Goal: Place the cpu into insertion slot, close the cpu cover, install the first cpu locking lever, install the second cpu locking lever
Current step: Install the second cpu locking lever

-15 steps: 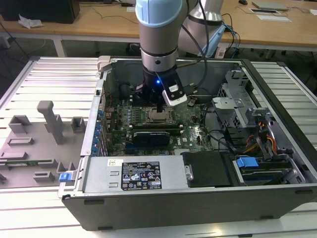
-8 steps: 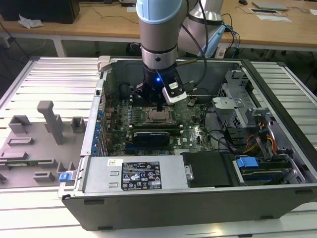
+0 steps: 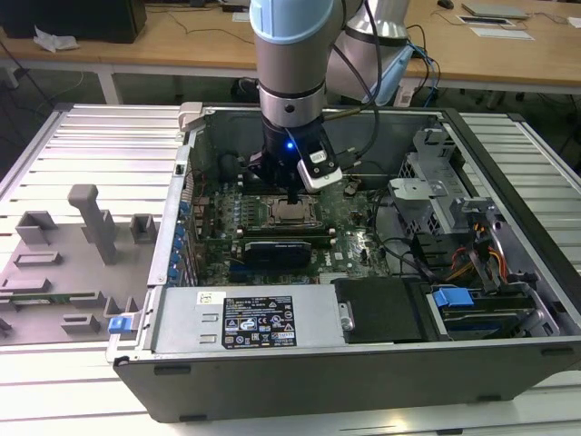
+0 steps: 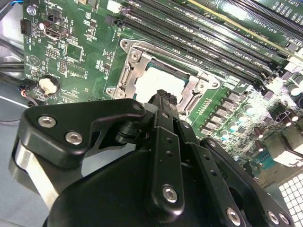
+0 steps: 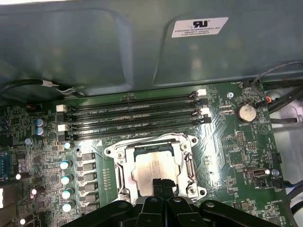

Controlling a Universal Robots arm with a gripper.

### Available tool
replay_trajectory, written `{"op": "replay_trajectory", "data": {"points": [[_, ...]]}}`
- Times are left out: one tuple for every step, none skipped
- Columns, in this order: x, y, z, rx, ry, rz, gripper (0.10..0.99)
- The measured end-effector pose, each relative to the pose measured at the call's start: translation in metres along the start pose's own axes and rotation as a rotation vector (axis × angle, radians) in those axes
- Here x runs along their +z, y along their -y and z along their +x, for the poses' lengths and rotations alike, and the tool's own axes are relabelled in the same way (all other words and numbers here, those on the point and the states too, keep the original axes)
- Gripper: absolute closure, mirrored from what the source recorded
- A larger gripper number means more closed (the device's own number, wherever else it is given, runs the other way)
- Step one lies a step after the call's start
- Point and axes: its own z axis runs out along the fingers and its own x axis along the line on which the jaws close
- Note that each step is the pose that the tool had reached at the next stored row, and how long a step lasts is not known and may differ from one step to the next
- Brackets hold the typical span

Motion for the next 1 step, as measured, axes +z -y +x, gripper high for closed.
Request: {"op": "replay_trajectory", "data": {"points": [[0.0000,0.0000,0.0000,0.000,0.0001,0.000,0.980]]}}
